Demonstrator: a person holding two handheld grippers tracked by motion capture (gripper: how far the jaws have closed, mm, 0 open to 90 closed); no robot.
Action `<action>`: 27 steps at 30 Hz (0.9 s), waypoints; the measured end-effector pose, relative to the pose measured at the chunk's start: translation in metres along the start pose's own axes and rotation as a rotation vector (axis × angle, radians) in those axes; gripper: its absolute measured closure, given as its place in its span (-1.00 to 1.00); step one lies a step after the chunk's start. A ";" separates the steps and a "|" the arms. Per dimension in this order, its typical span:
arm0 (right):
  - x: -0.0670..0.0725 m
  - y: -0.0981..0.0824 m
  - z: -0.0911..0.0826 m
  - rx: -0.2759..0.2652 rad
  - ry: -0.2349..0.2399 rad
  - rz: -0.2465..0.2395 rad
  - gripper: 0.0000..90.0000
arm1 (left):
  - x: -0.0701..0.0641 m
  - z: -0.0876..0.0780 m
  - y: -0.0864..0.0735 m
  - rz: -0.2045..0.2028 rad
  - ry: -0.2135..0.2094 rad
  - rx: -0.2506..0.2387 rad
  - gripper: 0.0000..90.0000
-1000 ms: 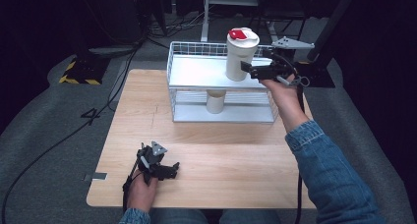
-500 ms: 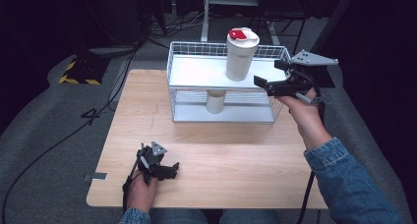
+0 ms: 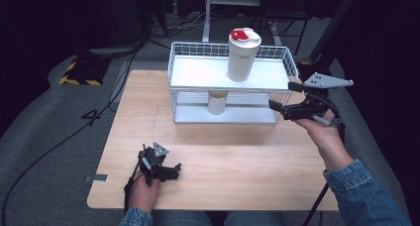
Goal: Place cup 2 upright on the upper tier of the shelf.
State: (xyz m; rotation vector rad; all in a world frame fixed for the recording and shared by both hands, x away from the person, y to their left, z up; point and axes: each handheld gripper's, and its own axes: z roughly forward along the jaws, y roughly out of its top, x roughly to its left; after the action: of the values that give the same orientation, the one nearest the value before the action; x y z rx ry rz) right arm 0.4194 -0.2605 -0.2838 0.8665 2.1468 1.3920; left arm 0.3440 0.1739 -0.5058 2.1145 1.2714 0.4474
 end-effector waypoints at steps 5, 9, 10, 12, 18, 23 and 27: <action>0.001 -0.014 -0.009 0.030 0.002 0.005 -0.80 | 0.000 0.000 0.000 0.000 0.000 0.000 -1.00; 0.000 -0.028 -0.015 0.044 0.006 0.021 -0.66 | 0.000 0.000 0.000 0.000 0.000 0.000 -1.00; 0.000 -0.032 -0.015 0.055 0.004 0.026 -0.66 | 0.000 0.000 0.000 -0.001 0.001 0.000 -1.00; 0.001 -0.040 -0.017 0.067 -0.005 0.032 -0.66 | -0.001 0.000 0.000 -0.003 0.002 0.000 -1.00; -0.001 -0.066 -0.018 0.108 0.008 0.071 -0.66 | -0.001 0.000 0.000 -0.003 0.003 0.000 -1.00; -0.004 -0.089 -0.013 0.128 0.041 0.125 -0.65 | -0.001 0.000 0.000 -0.006 0.003 -0.002 -1.00; -0.004 -0.109 -0.006 0.150 0.047 0.136 -0.66 | -0.001 0.000 0.000 -0.007 0.002 -0.003 -1.00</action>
State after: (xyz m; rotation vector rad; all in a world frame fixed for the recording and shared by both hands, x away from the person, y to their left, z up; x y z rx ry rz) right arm 0.3891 -0.3001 -0.3815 1.0646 2.2887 1.3398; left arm 0.3437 0.1727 -0.5060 2.1071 1.2788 0.4479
